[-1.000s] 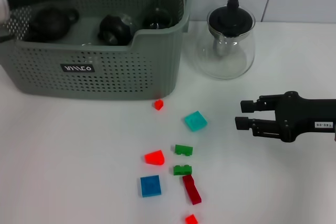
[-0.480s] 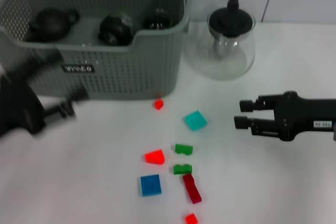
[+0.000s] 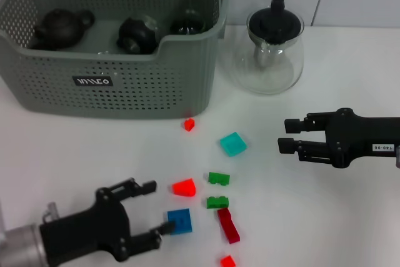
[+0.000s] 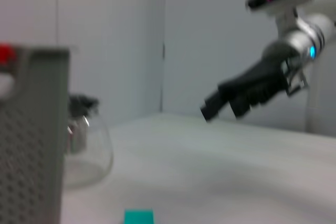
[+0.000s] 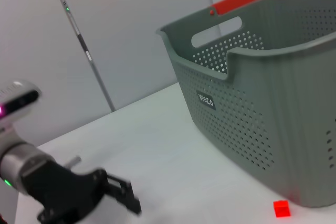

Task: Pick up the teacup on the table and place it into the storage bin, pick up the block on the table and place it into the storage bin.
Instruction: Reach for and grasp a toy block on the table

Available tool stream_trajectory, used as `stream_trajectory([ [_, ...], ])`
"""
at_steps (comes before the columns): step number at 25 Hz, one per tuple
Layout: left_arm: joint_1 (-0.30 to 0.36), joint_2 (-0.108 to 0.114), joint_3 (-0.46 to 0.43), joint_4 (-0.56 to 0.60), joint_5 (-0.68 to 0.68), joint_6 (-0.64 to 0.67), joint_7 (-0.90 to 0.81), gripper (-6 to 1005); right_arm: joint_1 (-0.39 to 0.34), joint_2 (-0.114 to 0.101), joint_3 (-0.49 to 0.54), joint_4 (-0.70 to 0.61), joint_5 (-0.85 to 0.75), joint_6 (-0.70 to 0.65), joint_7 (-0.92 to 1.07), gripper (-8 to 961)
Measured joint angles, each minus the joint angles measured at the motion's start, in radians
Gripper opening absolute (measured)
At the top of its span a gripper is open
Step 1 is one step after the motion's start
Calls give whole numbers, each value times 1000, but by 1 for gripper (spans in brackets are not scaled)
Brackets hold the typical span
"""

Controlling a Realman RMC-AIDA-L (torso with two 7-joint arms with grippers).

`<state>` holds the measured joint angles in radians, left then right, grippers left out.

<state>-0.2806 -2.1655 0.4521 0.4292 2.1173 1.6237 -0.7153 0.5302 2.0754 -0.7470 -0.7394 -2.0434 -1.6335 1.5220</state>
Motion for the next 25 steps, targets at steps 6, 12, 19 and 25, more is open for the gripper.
stream_trajectory([
  [6,-33,-4,55,-52,38,-117,22,747,-5,0,0,1,0,0,0,519],
  [12,-54,-5,76,-95,47,-192,67,734,-7,0,0,3,0,0,0,520],
  [19,-59,-7,71,-115,47,-217,95,717,-9,0,0,3,0,0,0,520],
  [25,-62,-8,63,-118,33,-221,96,670,-8,-1,0,10,0,1,0,519],
])
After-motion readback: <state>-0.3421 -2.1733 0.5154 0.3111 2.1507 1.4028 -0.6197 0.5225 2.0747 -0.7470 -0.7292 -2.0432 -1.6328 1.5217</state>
